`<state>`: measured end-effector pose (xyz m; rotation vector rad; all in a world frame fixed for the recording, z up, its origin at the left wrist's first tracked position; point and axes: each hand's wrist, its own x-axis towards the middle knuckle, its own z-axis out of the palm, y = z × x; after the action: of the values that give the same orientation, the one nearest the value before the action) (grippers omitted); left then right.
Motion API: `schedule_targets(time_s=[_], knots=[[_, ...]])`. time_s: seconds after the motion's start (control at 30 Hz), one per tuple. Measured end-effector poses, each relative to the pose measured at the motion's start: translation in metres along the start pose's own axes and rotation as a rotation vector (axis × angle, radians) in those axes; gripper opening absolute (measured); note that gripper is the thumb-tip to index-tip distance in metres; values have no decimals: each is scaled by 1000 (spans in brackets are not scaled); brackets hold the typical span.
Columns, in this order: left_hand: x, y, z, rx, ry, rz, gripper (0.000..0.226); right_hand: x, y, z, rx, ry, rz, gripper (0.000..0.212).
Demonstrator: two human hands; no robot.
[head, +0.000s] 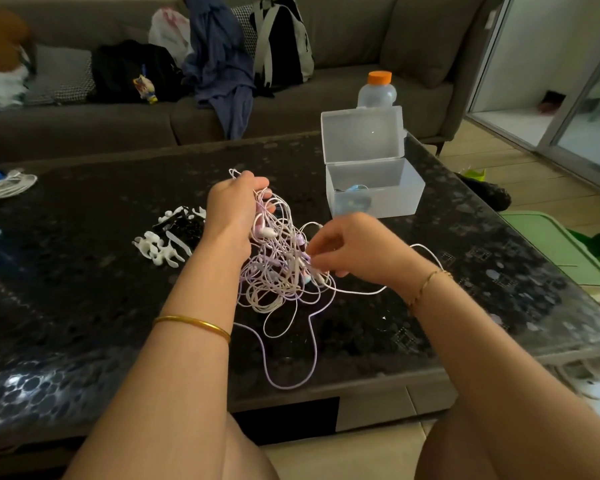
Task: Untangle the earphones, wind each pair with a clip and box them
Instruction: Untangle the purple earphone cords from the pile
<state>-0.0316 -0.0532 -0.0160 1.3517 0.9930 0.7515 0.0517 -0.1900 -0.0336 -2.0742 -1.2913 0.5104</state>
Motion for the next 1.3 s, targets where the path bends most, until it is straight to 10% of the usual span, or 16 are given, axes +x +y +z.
schedule_targets(time_s=[0.5,0.73,0.83,1.0,1.3], knots=[[0,-7,-9,338,-36,174,15,14,13,-18,-24,522,43,16],[0,-10,-9,367,-153,73,27,14,-8,-28,1433,483,82,25],[2,-11,-12,271,-166,13,30,17,-6,-27,1682,408,92,22],[-3,-8,-11,241,-166,101,33,24,-7,-7,551,495,188,10],[-5,-7,-5,273,-87,125,27,21,-7,1,44,198,-47,20]])
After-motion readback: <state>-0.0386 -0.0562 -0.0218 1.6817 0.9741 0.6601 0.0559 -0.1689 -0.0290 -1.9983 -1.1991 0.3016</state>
